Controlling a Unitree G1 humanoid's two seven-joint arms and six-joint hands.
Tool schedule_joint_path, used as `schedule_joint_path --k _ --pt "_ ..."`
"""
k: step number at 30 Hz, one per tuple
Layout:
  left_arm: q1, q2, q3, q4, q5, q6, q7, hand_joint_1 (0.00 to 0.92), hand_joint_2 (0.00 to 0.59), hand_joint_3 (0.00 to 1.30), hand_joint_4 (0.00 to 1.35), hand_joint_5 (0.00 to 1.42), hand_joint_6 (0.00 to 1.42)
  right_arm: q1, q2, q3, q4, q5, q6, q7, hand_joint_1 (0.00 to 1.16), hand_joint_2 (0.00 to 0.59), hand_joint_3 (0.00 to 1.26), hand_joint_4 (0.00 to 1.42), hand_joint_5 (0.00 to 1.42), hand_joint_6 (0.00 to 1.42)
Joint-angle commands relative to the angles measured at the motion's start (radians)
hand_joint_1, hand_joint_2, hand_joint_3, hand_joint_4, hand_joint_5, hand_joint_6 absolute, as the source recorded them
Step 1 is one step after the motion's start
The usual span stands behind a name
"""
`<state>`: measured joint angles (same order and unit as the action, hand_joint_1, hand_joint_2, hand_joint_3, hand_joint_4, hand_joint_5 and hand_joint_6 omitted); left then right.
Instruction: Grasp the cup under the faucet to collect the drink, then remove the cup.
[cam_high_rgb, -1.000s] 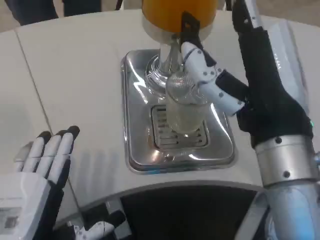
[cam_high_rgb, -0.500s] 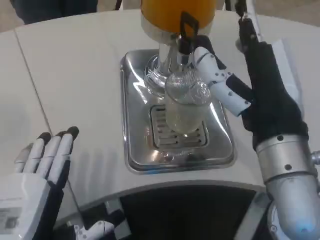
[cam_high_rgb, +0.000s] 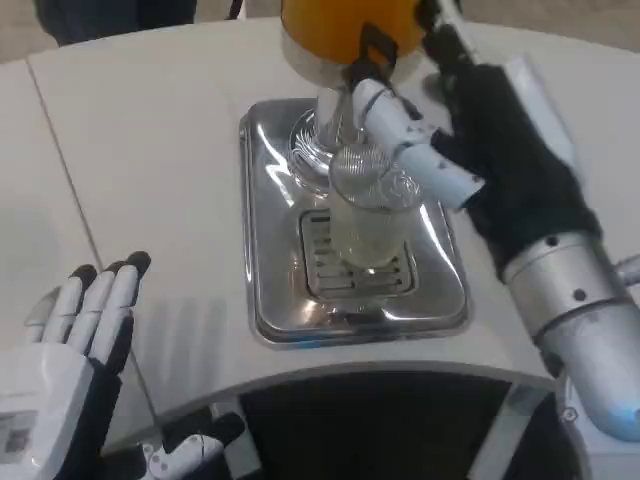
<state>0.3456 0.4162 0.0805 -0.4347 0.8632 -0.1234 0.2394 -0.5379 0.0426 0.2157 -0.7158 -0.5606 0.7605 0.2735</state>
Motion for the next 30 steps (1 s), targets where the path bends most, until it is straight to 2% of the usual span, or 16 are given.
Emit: schedule_joint_path --k 1,5,10,13,17,21,24,28,30 --pt "0.006 -0.001 0.002 0.018 -0.011 -0.009 -0.003 0.208 0.101 0.0 0.0 0.0 0.06 -0.002 -0.057 0.021 -0.01 0.014 0.007 0.038 0.4 0.456 0.0 0.0 0.0 0.04" --pt "0.001 -0.003 -0.002 0.021 -0.012 -0.008 -0.005 0.209 0.101 0.0 0.0 0.01 0.06 -0.017 -0.084 -0.03 -0.001 0.062 0.016 0.05 0.39 0.455 0.0 0.0 0.0 0.06" --pt "-0.002 -0.006 -0.001 0.024 -0.015 -0.006 -0.003 0.209 0.101 0.0 0.0 0.01 0.06 -0.008 -0.109 -0.039 0.004 0.094 0.014 0.048 0.39 0.45 0.0 0.0 0.0 0.06" --pt "-0.003 -0.007 -0.002 0.026 -0.018 -0.008 -0.001 0.209 0.102 0.0 0.0 0.01 0.06 -0.041 -0.15 -0.03 0.025 0.107 0.009 0.075 0.38 0.447 0.0 0.0 0.0 0.05" --pt "-0.007 -0.009 -0.005 0.028 -0.019 -0.006 -0.002 0.21 0.102 0.0 0.0 0.01 0.07 -0.088 -0.198 -0.014 0.046 0.118 0.032 0.111 0.38 0.445 0.0 0.0 0.0 0.05" --pt "-0.009 -0.009 -0.004 0.033 -0.025 -0.007 0.002 0.21 0.102 0.0 0.0 0.01 0.07 -0.119 -0.226 -0.005 0.053 0.14 0.071 0.136 0.34 0.447 0.01 0.0 0.0 0.05" --pt "-0.013 -0.007 -0.003 0.042 -0.03 -0.011 0.006 0.21 0.102 0.0 0.0 0.02 0.07 -0.141 -0.264 0.024 0.046 0.128 0.076 0.15 0.31 0.437 0.01 0.0 0.0 0.05" --pt "-0.018 -0.006 -0.004 0.054 -0.038 -0.019 0.008 0.21 0.102 0.0 0.0 0.02 0.07 -0.144 -0.271 0.055 0.028 0.126 0.108 0.155 0.31 0.438 0.01 0.0 0.0 0.05" --pt "-0.02 -0.006 -0.004 0.06 -0.041 -0.022 0.01 0.21 0.102 0.0 0.0 0.02 0.07 -0.166 -0.308 0.099 0.019 0.098 0.116 0.176 0.31 0.438 0.02 0.0 0.0 0.05"
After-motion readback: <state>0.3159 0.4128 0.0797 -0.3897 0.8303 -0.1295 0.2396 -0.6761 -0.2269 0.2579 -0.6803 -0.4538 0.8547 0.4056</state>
